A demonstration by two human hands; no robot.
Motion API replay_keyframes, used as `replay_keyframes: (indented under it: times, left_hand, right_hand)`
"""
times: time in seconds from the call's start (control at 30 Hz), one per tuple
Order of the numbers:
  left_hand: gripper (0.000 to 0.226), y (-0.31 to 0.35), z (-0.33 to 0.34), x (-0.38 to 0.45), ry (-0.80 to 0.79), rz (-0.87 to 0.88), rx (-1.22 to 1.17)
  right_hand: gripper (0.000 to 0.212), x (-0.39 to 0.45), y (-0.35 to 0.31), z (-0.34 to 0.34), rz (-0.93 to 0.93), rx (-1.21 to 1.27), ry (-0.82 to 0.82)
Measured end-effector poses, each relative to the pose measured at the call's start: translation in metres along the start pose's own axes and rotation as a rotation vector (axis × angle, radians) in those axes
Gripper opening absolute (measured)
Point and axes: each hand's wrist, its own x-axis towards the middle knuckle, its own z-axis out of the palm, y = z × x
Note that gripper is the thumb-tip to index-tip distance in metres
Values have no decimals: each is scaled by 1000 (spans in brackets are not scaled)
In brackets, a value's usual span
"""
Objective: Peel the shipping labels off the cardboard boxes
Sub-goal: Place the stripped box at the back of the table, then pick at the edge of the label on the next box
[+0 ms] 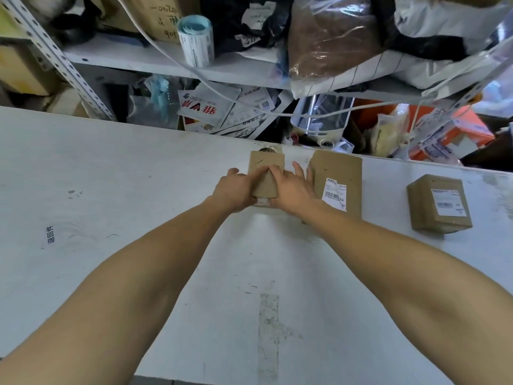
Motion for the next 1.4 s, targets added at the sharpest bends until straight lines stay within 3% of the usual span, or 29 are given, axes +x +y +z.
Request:
replay_keyframes:
  times: [0.17, 0.3, 0.43, 0.6, 0.7, 0.8, 0.97, 1.4]
  left_hand:
    - [126, 21, -5, -9, 123, 8, 151]
    - [131, 59, -16, -8, 167, 74, 139]
    - [129, 103, -13, -5, 148, 147, 241]
    - [122, 137, 11, -3, 80, 168, 279]
    - [114, 144, 18, -2, 59, 176, 262]
    - [102, 146, 22, -4, 65, 145, 206]
    - [104, 160, 33, -24, 80, 116, 150]
    - [98, 284, 129, -151, 237, 87, 30]
  right_hand:
    - [97, -21, 13, -17, 0, 29, 76]
    - [103, -49, 48, -36, 106, 34, 155]
    - [107, -83, 91, -41, 247, 54, 185]
    - [120, -112, 118, -25, 392, 260, -3]
    - [124, -114, 121, -19, 342, 367, -44]
    - [110, -117, 119, -20, 286, 392, 10]
    - [104, -143, 124, -12, 283, 409, 53]
    - [103, -323, 196, 30, 261, 571, 145]
